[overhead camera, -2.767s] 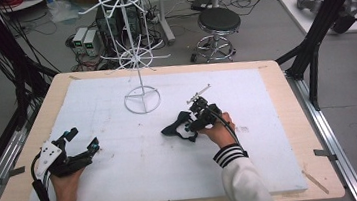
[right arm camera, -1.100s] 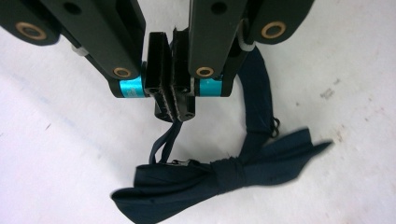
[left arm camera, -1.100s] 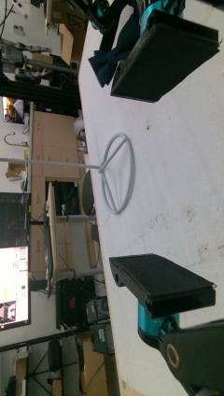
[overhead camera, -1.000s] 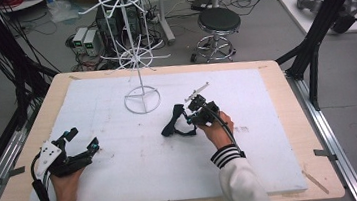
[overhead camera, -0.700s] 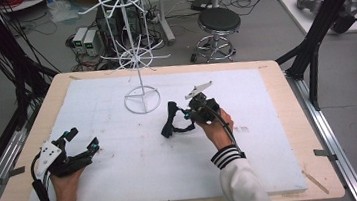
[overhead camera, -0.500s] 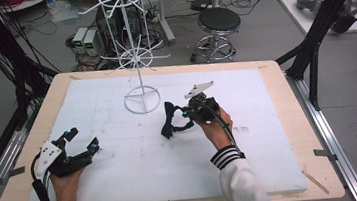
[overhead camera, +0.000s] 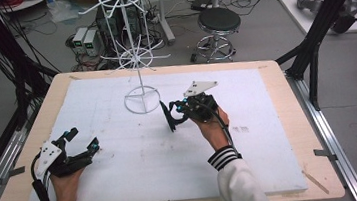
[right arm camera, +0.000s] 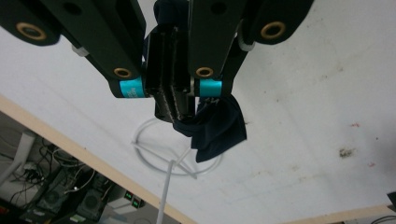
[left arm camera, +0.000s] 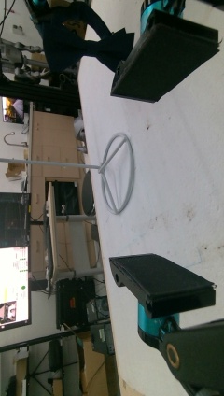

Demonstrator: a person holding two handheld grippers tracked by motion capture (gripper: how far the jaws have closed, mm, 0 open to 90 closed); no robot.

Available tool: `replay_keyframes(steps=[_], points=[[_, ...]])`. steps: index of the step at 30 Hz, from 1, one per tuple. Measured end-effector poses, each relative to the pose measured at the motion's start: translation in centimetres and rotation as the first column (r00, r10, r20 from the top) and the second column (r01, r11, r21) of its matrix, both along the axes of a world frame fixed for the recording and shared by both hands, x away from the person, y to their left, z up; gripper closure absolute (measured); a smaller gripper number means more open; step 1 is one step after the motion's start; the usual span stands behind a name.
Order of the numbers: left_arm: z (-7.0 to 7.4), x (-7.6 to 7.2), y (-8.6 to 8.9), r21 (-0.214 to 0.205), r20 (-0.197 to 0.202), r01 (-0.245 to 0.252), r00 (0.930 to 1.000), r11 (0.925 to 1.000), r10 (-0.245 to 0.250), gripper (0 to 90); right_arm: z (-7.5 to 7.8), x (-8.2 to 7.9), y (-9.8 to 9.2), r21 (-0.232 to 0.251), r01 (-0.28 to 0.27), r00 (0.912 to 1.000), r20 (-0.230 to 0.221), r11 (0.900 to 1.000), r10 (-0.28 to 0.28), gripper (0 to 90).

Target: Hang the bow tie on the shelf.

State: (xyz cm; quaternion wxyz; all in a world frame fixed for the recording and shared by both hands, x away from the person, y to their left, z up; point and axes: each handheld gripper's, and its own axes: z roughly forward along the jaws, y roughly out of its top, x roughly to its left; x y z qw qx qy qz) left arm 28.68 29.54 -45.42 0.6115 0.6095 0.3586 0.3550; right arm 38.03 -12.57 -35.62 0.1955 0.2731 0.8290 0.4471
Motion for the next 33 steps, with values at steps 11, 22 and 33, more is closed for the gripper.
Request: replay_keyframes(steps=[11,22,33], points=[[0.0,0.0,0.0,0.002,0.000,-0.001,1.0000,1.0000,0.001,15.9,1.3,-0.8,-0.1,0.093,-0.042,0.9928,0.115,0.9948,0.032,88.4],[0.0,0.0,0.0,0.001,-0.001,0.000,1.0000,1.0000,0.000,15.9,3.4,-0.6,-0.1,0.203,-0.082,0.9811,0.188,0.9758,0.044,88.3],[0.0,0.0,0.0,-0.002,0.000,0.000,1.0000,1.0000,0.000,15.8,5.1,0.1,0.8,0.238,-0.104,0.9718,0.231,0.9658,0.047,88.3]])
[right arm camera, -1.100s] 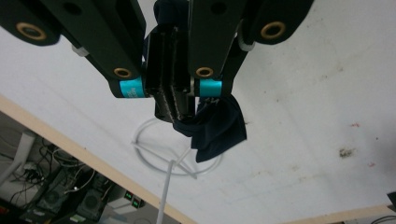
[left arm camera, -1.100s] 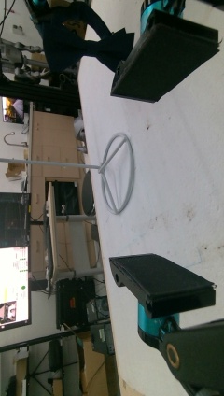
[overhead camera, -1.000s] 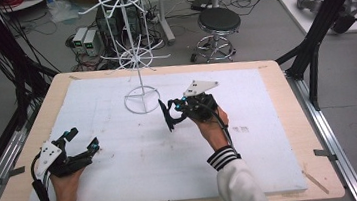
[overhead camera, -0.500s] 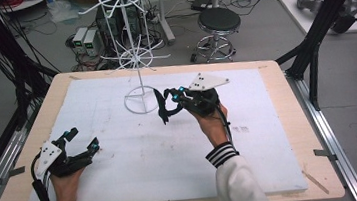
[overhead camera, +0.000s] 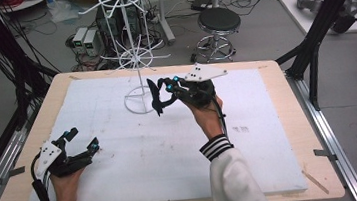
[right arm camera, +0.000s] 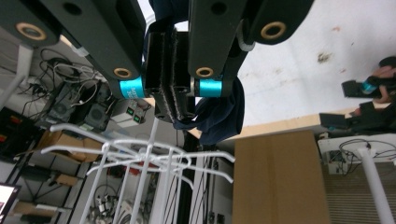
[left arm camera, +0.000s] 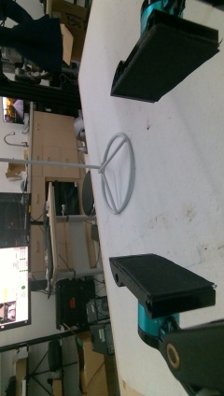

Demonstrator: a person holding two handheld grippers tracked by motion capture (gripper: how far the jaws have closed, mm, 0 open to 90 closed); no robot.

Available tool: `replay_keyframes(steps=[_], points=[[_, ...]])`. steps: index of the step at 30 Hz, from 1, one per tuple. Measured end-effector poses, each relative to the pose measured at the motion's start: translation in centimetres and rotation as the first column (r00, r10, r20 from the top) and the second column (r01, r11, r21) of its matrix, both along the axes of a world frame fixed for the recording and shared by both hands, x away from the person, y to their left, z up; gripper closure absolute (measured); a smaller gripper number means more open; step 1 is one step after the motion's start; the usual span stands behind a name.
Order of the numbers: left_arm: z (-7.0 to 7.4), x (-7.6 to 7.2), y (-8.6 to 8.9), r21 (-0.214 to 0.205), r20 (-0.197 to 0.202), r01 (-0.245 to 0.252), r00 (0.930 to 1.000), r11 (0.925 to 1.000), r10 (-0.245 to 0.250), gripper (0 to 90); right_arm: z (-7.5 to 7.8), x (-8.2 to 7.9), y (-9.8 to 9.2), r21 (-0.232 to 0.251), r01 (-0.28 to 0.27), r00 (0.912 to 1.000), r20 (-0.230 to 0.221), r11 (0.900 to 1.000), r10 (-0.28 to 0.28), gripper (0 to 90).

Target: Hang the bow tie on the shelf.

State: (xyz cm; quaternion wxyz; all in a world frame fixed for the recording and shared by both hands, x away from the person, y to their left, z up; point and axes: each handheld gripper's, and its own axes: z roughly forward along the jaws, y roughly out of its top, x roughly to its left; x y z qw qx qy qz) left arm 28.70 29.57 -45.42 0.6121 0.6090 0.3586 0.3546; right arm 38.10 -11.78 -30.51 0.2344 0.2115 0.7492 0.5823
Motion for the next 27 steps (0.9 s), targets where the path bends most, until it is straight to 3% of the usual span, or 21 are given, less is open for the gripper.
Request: replay_keyframes(steps=[10,27], points=[[0.0,0.0,0.0,-0.001,-0.002,-0.001,1.0000,1.0000,0.001,15.8,1.0,1.4,0.5,0.033,-0.006,0.9999,0.014,0.9994,0.005,88.3],[0.0,0.0,0.1,-0.004,-0.005,0.004,1.0000,1.0000,-0.004,15.9,2.1,3.2,1.5,0.033,0.003,0.9997,0.024,0.9994,-0.004,88.3]])
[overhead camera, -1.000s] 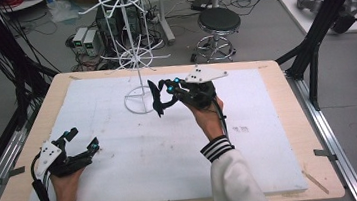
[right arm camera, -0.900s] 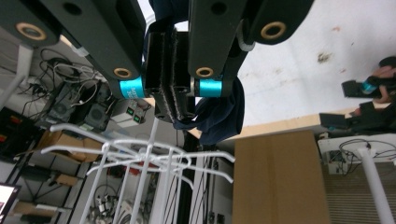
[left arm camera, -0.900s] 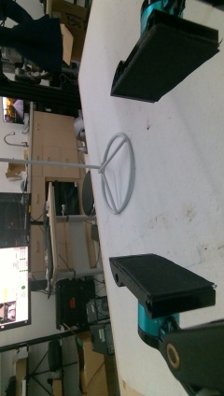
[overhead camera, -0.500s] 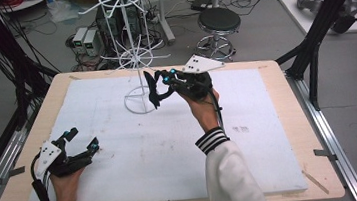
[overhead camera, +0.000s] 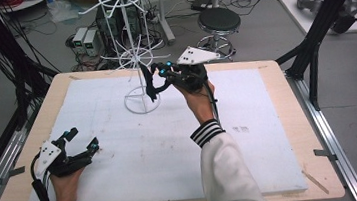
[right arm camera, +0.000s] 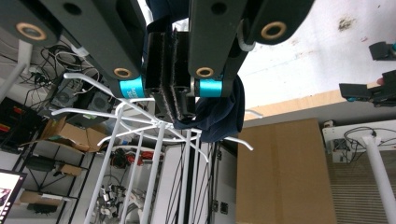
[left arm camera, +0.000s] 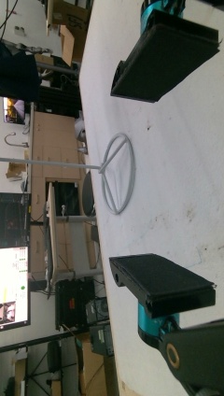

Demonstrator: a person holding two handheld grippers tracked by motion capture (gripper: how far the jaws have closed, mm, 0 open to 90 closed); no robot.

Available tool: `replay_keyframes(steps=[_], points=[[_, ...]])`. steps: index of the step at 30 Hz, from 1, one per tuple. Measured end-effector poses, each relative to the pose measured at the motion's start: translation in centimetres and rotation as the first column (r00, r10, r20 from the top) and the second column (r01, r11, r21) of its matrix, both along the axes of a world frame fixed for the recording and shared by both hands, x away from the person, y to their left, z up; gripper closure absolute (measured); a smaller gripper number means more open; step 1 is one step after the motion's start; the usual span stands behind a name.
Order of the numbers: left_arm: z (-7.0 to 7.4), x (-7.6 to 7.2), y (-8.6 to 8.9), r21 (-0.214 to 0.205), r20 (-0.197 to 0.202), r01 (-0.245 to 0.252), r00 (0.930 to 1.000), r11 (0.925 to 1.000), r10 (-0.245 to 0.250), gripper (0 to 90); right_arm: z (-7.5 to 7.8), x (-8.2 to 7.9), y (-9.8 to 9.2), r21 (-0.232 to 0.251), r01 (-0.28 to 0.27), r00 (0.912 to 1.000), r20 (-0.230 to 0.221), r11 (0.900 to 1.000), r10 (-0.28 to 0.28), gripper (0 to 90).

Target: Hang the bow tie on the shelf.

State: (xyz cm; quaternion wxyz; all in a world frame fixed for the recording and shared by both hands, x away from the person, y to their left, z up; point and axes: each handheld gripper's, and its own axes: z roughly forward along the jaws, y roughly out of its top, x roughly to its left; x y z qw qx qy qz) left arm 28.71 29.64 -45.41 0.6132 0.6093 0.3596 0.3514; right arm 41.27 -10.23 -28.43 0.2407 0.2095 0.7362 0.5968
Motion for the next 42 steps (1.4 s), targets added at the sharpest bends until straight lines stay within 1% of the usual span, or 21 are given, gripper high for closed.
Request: replay_keyframes(steps=[10,15,20,21,24,27,29,32,37,42], points=[[0.0,0.0,0.0,-0.001,0.000,-0.001,1.0000,1.0000,0.001,15.9,1.1,1.3,0.4,-0.011,0.017,0.9998,-0.010,0.9998,-0.017,88.2],[0.0,0.0,0.0,-0.004,0.001,-0.002,1.0000,1.0000,0.002,15.9,1.2,2.1,0.7,-0.027,0.025,0.9993,-0.028,0.9993,-0.026,88.1],[0.0,0.0,0.0,-0.005,0.002,-0.002,1.0000,1.0000,0.002,15.9,1.4,2.6,1.1,-0.042,0.023,0.9987,-0.044,0.9989,-0.025,88.0],[0.0,0.0,0.0,-0.005,0.001,-0.003,1.0000,1.0000,0.003,15.9,1.3,2.7,1.1,-0.043,0.022,0.9989,-0.041,0.9989,-0.023,87.9],[0.0,0.0,0.0,-0.005,0.001,-0.002,1.0000,1.0000,0.002,15.9,1.2,3.0,1.2,-0.054,0.027,0.9980,-0.056,0.9982,-0.030,87.4],[0.0,0.0,0.0,-0.005,0.001,-0.002,1.0000,1.0000,0.002,15.9,1.0,3.1,1.2,-0.062,0.028,0.9973,-0.066,0.9977,-0.032,84.6],[0.0,0.0,0.0,-0.006,0.001,-0.003,1.0000,1.0000,0.003,15.9,1.0,3.1,1.2,-0.071,0.034,0.9972,-0.065,0.9969,-0.039,82.2],[0.0,0.0,0.0,-0.005,0.002,-0.003,1.0000,1.0000,0.003,15.9,0.9,3.2,1.3,-0.071,0.051,0.9965,-0.063,0.9962,-0.055,77.8],[0.0,0.0,0.0,-0.004,0.001,-0.002,1.0000,1.0000,0.003,15.9,0.9,3.2,1.5,-0.074,0.056,0.9963,-0.060,0.9957,-0.061,69.5],[0.0,0.0,0.0,-0.005,0.002,-0.003,1.0000,1.0000,0.003,15.9,1.2,3.2,1.4,-0.059,0.067,0.9959,-0.057,0.9960,-0.070,64.0]])
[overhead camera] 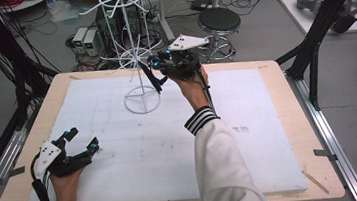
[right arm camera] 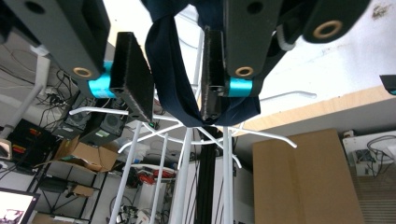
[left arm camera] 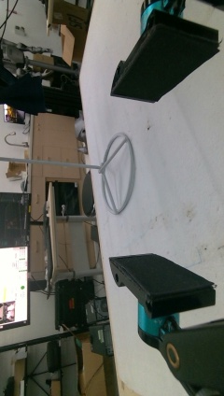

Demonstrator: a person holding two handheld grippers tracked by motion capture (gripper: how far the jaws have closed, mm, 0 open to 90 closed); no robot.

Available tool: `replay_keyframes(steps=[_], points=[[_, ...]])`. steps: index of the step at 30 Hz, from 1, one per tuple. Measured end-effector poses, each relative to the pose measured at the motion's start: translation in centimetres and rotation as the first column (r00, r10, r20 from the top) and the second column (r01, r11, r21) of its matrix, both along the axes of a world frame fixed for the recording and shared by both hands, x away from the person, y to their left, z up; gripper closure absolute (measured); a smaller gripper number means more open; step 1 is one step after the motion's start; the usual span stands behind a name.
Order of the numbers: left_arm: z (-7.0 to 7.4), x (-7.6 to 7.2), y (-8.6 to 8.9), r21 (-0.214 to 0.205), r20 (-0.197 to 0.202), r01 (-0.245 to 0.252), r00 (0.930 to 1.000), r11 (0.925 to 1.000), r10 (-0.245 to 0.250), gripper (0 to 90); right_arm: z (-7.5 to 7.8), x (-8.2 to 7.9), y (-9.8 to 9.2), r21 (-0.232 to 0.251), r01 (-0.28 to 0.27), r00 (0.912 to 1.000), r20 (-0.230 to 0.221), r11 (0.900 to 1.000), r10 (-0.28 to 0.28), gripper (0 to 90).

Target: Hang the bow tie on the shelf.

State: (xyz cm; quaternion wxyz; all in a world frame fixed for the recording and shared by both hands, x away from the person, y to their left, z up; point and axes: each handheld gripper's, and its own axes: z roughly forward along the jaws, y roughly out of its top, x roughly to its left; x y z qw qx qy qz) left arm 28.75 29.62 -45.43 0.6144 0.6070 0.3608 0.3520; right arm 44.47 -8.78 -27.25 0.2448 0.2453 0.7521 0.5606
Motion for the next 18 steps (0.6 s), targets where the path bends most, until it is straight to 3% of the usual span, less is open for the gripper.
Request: replay_keyframes(steps=[4,17,18], points=[[0.01,-0.01,0.01,0.002,-0.001,0.001,1.0000,1.0000,-0.001,15.9,-0.07,0.04,0.06,-0.013,0.002,1.0000,-0.009,0.9999,-0.002,59.3],[0.01,-0.01,0.00,0.003,0.000,0.000,1.0000,1.0000,0.000,15.9,-0.04,-0.02,0.17,-0.029,0.038,0.9991,0.020,0.9988,-0.037,46.7],[0.00,-0.01,0.00,0.002,-0.001,0.001,1.0000,1.0000,-0.001,15.9,-0.04,-0.04,0.15,-0.035,0.051,0.9985,0.022,0.9981,-0.050,42.5]])
